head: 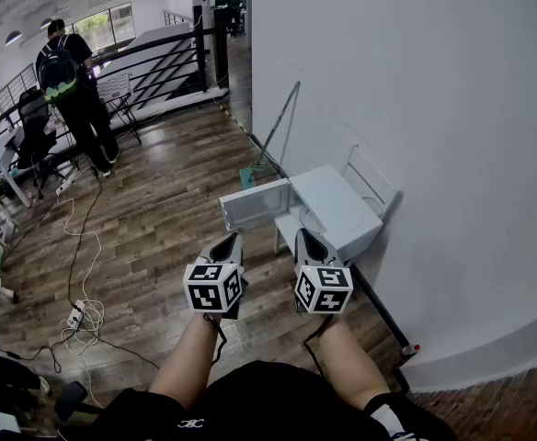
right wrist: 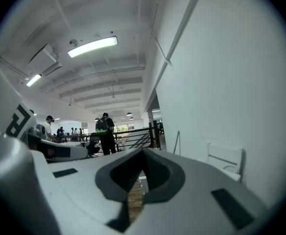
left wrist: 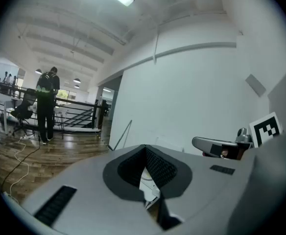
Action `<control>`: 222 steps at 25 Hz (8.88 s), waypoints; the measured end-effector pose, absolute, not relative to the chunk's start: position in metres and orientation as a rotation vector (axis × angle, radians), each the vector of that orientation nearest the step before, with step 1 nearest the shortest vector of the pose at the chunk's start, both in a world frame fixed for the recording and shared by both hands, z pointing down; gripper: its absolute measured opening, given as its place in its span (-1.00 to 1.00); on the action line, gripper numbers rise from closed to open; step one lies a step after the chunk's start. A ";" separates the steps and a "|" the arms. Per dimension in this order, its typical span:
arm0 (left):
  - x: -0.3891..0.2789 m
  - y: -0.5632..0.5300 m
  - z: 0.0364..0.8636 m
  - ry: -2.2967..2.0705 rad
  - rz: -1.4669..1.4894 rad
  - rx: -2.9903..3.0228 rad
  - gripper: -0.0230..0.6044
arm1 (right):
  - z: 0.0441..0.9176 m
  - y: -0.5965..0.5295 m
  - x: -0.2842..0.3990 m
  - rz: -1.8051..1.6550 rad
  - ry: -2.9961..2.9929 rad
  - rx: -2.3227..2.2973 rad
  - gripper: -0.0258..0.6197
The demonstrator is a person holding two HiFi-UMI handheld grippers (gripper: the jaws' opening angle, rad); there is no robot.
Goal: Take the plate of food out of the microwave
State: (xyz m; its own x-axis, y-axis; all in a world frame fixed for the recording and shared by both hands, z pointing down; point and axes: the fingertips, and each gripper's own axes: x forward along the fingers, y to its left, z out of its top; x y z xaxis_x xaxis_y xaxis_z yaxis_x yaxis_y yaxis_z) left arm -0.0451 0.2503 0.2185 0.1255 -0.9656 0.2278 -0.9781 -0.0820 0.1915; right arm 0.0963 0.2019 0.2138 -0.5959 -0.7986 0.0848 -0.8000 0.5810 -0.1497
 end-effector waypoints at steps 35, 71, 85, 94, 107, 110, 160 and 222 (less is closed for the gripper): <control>-0.075 0.246 0.277 -1.774 0.153 2.104 -0.93 | 0.283 0.196 0.085 0.456 -2.631 1.545 -0.88; -0.026 -0.046 0.330 -1.657 0.218 2.107 -0.93 | 0.321 -0.089 0.138 0.523 -2.580 1.583 -0.88; -0.098 -0.148 0.335 -1.292 0.320 2.352 -0.93 | 0.315 -0.147 0.079 0.486 -2.298 2.074 -0.88; -0.053 -0.158 0.359 -0.904 0.399 2.475 -0.93 | 0.338 -0.099 0.108 0.542 -1.947 2.350 -0.88; 0.014 -0.115 0.425 -0.683 0.472 2.349 -0.93 | 0.382 -0.060 0.138 0.638 -1.805 2.284 -0.88; 0.021 -0.109 0.439 -0.703 0.450 2.303 -0.93 | 0.390 -0.060 0.141 0.633 -1.831 2.225 -0.88; 0.117 -0.231 0.838 -1.087 0.182 1.539 0.03 | 0.669 -0.031 0.134 0.744 -1.990 1.615 -0.88; -0.034 -0.133 0.507 -0.648 -0.280 1.359 -0.89 | 0.449 -0.105 0.098 0.706 -2.006 2.041 -0.88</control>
State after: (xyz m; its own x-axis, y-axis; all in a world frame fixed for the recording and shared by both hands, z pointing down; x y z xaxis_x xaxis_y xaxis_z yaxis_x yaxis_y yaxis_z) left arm -0.0341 -0.1333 0.5067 0.7957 -0.5436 0.2671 -0.1782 0.2113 0.9610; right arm 0.0977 -0.1053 0.4490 -0.0313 -0.8875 0.4598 -0.9799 -0.0634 -0.1891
